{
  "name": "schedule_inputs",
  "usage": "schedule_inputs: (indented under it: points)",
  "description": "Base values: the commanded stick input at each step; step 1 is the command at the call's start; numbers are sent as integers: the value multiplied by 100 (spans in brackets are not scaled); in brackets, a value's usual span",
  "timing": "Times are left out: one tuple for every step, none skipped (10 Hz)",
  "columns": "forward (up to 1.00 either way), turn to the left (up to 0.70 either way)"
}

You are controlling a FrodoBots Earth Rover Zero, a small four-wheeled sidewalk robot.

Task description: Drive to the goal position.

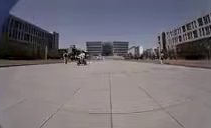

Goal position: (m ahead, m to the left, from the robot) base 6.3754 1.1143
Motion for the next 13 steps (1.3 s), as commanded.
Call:
schedule_inputs:
  points:
    - [100, 0]
    - [100, 0]
    - [100, 0]
    - [100, 0]
    - [100, 0]
    - [100, 0]
    - [100, 0]
    - [100, 0]
    - [100, 0]
    - [100, 0]
    - [100, 0]
    - [100, 0]
    - [100, 0]
